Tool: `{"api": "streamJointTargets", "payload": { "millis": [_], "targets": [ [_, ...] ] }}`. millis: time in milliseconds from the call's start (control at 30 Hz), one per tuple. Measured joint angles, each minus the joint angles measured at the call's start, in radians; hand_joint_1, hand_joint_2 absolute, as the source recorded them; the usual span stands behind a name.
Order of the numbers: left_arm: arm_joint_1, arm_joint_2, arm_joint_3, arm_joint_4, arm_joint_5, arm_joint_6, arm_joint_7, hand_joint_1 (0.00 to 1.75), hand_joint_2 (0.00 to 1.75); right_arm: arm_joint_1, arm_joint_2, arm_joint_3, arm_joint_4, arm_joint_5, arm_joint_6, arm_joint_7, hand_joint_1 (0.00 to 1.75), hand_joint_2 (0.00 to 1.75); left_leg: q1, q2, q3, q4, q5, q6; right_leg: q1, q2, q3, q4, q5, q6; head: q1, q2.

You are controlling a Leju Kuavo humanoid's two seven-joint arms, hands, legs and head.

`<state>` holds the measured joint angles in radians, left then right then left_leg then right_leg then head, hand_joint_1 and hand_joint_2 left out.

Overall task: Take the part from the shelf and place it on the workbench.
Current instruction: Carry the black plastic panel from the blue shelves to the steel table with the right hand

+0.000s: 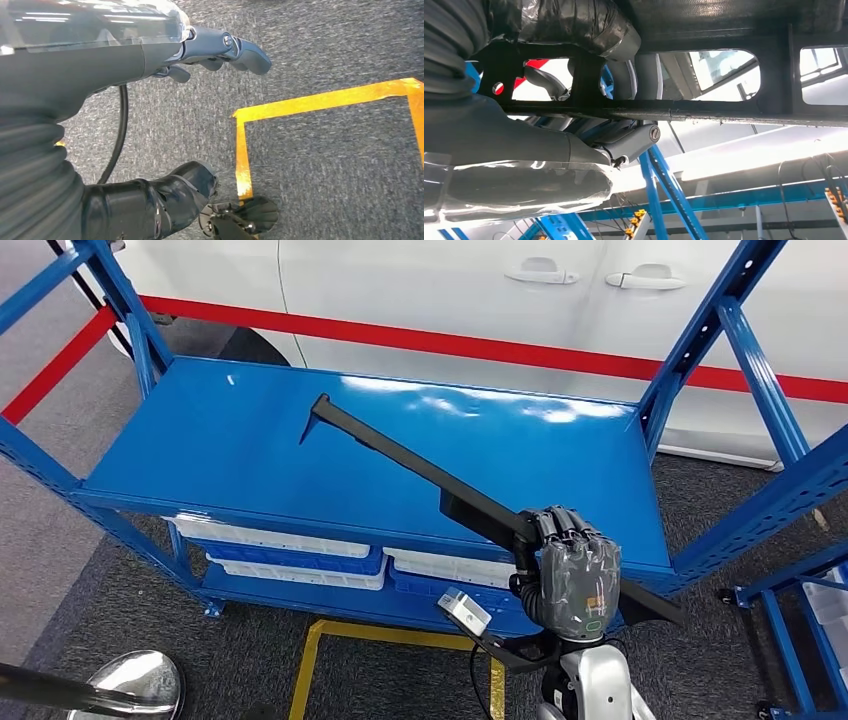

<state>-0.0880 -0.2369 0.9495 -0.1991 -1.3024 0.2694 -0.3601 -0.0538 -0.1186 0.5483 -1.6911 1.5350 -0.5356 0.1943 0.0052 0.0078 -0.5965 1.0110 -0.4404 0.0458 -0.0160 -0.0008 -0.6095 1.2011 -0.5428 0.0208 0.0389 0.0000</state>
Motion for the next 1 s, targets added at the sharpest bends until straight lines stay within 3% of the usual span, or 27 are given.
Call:
{"api": "streamJointTargets", "payload": {
  "millis": [67, 100, 200, 233, 300, 367, 400, 433, 467, 533, 600, 633, 700, 767, 833, 900, 933, 967, 1000],
  "targets": [
    [-0.001, -0.001, 0.0, 0.0, 0.0, 0.0, 0.0, 0.0, 1.75, -0.002, 0.001, 0.0, 0.0, 0.0, -0.001, -0.001, 1.75, 1.75, -0.003, -0.001, -0.017, 0.014, 0.006, -0.009, 0.004, 0.001, 0.083, -0.127, 0.012, -0.008, 0.0, 0.0],
    [-0.001, -0.001, 0.0, 0.0, 0.0, 0.0, 0.0, 0.0, 1.75, -0.003, 0.001, 0.0, 0.0, 0.0, -0.001, -0.002, 1.75, 1.75, -0.004, -0.001, -0.021, 0.018, 0.01, -0.015, 0.007, 0.001, 0.1, -0.16, 0.007, -0.013, 0.0, 0.0],
    [0.0, -0.001, 0.0, 0.0, 0.0, 0.0, 0.0, 0.0, 1.75, -0.005, 0.003, -0.001, 0.0, 0.0, -0.003, -0.003, 1.75, 1.75, -0.003, -0.003, -0.028, 0.02, 0.023, -0.033, 0.008, 0.001, 0.093, -0.173, 0.017, -0.033, 0.0, 0.0],
    [0.0, -0.001, 0.0, 0.0, 0.0, 0.0, 0.0, 0.0, 1.75, -0.005, 0.004, -0.001, 0.0, 0.0, -0.003, -0.004, 1.75, 1.75, -0.002, -0.005, -0.034, 0.029, 0.012, -0.04, 0.006, 0.0, 0.087, -0.175, 0.026, -0.041, -0.001, 0.0],
    [0.001, 0.0, 0.0, 0.0, 0.0, 0.0, 0.0, 0.0, 1.75, -0.006, 0.008, -0.001, 0.0, -0.001, -0.003, -0.006, 1.75, 1.75, 0.0, -0.008, -0.058, 0.093, -0.056, -0.05, 0.003, -0.003, 0.07, -0.179, 0.044, -0.054, -0.001, 0.0],
    [0.001, 0.0, 0.0, 0.0, 0.0, 0.0, 0.001, 0.0, 1.75, -0.006, 0.01, -0.001, 0.001, -0.001, -0.003, -0.007, 1.75, 1.75, 0.002, -0.008, -0.09, 0.212, -0.141, -0.055, 0.005, -0.004, 0.048, -0.177, 0.059, -0.06, -0.002, 0.0],
    [0.001, 0.0, 0.0, 0.0, 0.0, 0.0, 0.0, 0.0, 1.75, -0.006, 0.011, -0.001, 0.002, -0.001, -0.003, -0.007, 1.75, 1.75, 0.002, -0.008, -0.099, 0.263, -0.16, -0.056, 0.006, -0.004, 0.036, -0.175, 0.067, -0.06, -0.002, 0.0],
    [0.001, 0.0, 0.0, 0.0, 0.0, 0.0, 0.0, 0.0, 1.75, -0.005, 0.011, -0.001, 0.003, -0.002, -0.003, -0.008, 1.75, 1.75, 0.002, -0.008, -0.093, 0.285, -0.156, -0.054, 0.008, -0.004, 0.024, -0.174, 0.075, -0.06, -0.002, 0.0],
    [0.001, 0.0, 0.0, 0.0, 0.0, 0.0, 0.0, 0.0, 1.75, -0.005, 0.011, -0.001, 0.004, -0.002, -0.003, -0.008, 1.75, 1.75, 0.002, -0.008, -0.071, 0.273, -0.133, -0.051, 0.009, -0.004, 0.012, -0.172, 0.083, -0.06, -0.002, 0.0],
    [0.0, 0.0, 0.0, 0.0, 0.0, 0.0, 0.0, 0.0, 1.75, -0.005, 0.012, -0.001, 0.005, -0.004, -0.004, -0.008, 1.75, 1.75, -0.002, -0.009, 0.018, 0.156, -0.085, -0.035, 0.012, -0.003, -0.005, -0.17, 0.097, -0.057, -0.002, 0.0],
    [-0.002, 0.001, 0.0, 0.0, 0.0, 0.001, 0.0, 0.0, 1.75, -0.005, 0.014, -0.002, 0.005, -0.007, -0.006, -0.009, 1.75, 1.75, -0.008, -0.01, 0.105, 0.023, -0.081, -0.021, 0.014, -0.003, -0.013, -0.169, 0.11, -0.05, -0.002, 0.0],
    [-0.003, 0.002, 0.0, 0.0, 0.001, 0.001, -0.001, 0.0, 1.75, -0.005, 0.015, -0.002, 0.005, -0.008, -0.006, -0.009, 1.75, 1.75, -0.011, -0.01, 0.124, -0.011, -0.086, -0.017, 0.013, -0.004, -0.015, -0.171, 0.117, -0.044, -0.002, 0.0],
    [-0.002, 0.001, 0.0, 0.0, 0.001, 0.002, -0.001, 0.0, 1.75, -0.004, 0.015, -0.005, 0.005, -0.015, -0.007, -0.01, 1.75, 1.75, -0.012, -0.01, 0.125, -0.031, -0.077, -0.014, 0.012, -0.004, -0.018, -0.175, 0.131, -0.031, -0.002, 0.0],
    [-0.002, 0.0, 0.0, 0.0, 0.001, 0.002, -0.001, 0.0, 1.75, -0.002, 0.015, -0.01, 0.006, -0.023, -0.01, -0.01, 1.75, 1.75, -0.006, -0.005, 0.114, -0.042, -0.056, -0.003, 0.013, -0.001, -0.03, -0.156, 0.107, -0.021, -0.002, 0.0],
    [-0.002, -0.001, 0.0, 0.0, 0.001, 0.002, -0.002, 0.0, 1.75, 0.002, 0.015, -0.015, 0.007, -0.031, -0.015, -0.01, 1.75, 1.75, -0.004, 0.001, 0.095, -0.044, -0.036, 0.009, 0.011, 0.001, -0.062, -0.07, 0.026, -0.013, -0.001, 0.0],
    [-0.001, -0.001, 0.0, 0.0, 0.001, 0.003, -0.002, 0.0, 1.75, 0.006, 0.015, -0.019, 0.007, -0.036, -0.02, -0.01, 1.75, 1.75, -0.005, 0.002, 0.068, -0.036, -0.022, 0.011, 0.008, 0.001, -0.096, 0.053, -0.046, -0.008, -0.001, 0.0],
    [-0.001, -0.001, 0.0, 0.0, 0.001, 0.003, -0.002, 0.0, 1.75, 0.008, 0.015, -0.021, 0.008, -0.038, -0.021, -0.01, 1.75, 1.75, -0.005, 0.002, 0.053, -0.03, -0.016, 0.011, 0.007, 0.001, -0.099, 0.092, -0.053, -0.006, -0.001, 0.0],
    [0.0, -0.001, 0.0, 0.0, 0.001, 0.003, -0.002, 0.0, 1.75, 0.011, 0.015, -0.023, 0.008, -0.039, -0.022, -0.01, 1.75, 1.75, -0.005, 0.002, 0.039, -0.022, -0.012, 0.009, 0.006, 0.001, -0.087, 0.098, -0.04, -0.005, -0.001, 0.0],
    [0.0, -0.001, 0.0, 0.0, 0.001, 0.003, -0.002, 0.0, 1.75, 0.012, 0.015, -0.026, 0.008, -0.041, -0.023, -0.011, 1.75, 1.75, -0.005, 0.003, 0.025, -0.013, -0.008, 0.008, 0.004, 0.001, -0.056, 0.067, -0.013, -0.005, -0.001, 0.0]
  ]
}}
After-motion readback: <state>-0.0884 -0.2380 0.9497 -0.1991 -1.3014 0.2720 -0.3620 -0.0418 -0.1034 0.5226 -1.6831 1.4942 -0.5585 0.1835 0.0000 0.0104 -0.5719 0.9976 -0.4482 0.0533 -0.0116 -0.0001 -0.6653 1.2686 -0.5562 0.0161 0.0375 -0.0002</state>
